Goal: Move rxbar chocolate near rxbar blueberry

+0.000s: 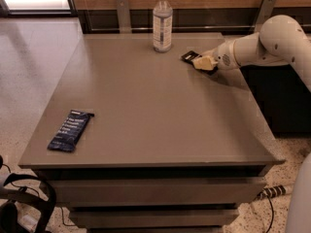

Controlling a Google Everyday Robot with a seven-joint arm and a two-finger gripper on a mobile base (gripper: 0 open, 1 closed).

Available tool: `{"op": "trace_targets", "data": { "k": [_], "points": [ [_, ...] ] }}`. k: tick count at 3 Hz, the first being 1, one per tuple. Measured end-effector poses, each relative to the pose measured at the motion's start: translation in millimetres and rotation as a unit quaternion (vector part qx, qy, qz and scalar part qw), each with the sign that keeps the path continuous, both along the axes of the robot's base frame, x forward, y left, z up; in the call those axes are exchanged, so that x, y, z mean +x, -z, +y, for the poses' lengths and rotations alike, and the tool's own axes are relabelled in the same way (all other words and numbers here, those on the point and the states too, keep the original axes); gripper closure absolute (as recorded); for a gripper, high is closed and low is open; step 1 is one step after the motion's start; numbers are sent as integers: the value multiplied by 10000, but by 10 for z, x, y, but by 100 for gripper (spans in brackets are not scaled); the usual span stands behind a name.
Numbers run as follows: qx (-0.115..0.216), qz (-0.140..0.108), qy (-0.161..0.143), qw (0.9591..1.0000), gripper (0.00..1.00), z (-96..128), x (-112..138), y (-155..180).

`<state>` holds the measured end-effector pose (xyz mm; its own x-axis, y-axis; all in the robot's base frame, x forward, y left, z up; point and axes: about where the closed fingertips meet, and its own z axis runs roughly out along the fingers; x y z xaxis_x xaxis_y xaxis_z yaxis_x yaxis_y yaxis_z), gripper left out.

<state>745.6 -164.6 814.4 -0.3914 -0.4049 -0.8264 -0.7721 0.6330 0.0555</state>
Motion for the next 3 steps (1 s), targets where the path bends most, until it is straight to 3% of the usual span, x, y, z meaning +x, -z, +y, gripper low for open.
{"op": "trace_targets", "data": {
  "k": [3],
  "points": [
    [-1, 0, -1, 10000, 100, 0, 0, -1]
  ]
}}
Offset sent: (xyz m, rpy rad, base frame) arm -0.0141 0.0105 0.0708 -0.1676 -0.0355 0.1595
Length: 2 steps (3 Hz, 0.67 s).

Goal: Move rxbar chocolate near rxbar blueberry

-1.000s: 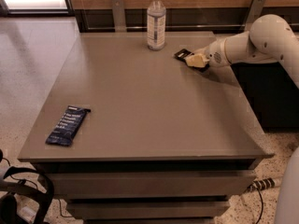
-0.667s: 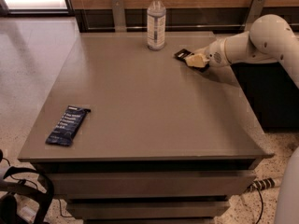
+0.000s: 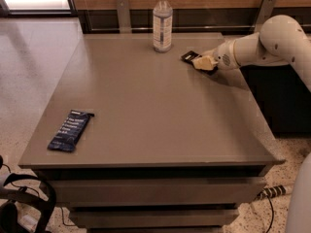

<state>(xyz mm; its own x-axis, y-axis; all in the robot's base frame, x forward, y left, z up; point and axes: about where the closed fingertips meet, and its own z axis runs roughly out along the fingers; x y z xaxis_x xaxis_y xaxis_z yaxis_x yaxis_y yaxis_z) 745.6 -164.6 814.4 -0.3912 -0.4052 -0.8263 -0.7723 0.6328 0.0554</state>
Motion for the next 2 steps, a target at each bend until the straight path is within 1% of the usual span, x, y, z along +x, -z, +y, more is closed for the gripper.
{"op": "trace_targets", "data": {
  "k": [2],
  "points": [
    [0, 0, -1, 10000, 100, 0, 0, -1]
  ]
}}
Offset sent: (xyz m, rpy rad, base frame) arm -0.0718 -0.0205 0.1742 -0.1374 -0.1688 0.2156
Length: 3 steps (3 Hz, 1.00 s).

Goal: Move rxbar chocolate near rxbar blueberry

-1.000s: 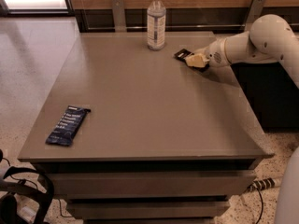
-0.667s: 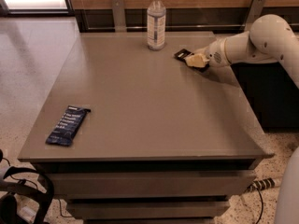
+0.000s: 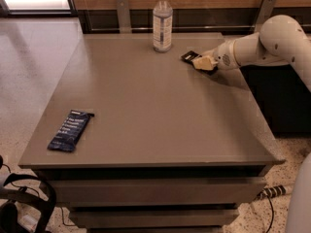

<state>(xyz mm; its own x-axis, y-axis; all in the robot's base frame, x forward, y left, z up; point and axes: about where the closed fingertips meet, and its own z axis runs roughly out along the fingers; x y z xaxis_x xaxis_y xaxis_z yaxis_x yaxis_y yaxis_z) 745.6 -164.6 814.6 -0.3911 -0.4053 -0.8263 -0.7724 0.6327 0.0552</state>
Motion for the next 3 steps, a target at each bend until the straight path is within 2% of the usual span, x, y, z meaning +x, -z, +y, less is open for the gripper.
{"op": "trace_targets", "data": {
  "k": [3],
  "points": [
    [-1, -2, -2, 10000, 100, 1, -1, -2]
  ]
}}
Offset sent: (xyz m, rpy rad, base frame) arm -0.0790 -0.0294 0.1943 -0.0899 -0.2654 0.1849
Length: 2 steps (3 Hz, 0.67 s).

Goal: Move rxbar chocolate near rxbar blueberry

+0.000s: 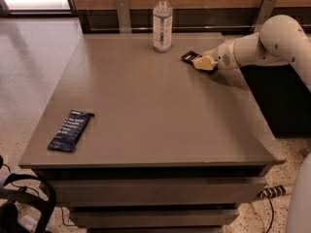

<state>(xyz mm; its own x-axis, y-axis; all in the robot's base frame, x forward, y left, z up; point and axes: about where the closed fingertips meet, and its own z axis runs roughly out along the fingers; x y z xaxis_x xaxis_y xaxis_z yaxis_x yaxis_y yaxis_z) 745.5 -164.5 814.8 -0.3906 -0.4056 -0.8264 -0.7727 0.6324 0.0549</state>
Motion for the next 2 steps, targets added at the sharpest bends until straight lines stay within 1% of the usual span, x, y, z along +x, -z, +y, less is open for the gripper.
{"op": "trace_targets", "data": {
  "k": [1, 2],
  "points": [
    [-157, -159, 8, 9998, 100, 37, 6, -87],
    [-594, -327, 19, 9977, 100, 17, -55, -462]
  ]
}}
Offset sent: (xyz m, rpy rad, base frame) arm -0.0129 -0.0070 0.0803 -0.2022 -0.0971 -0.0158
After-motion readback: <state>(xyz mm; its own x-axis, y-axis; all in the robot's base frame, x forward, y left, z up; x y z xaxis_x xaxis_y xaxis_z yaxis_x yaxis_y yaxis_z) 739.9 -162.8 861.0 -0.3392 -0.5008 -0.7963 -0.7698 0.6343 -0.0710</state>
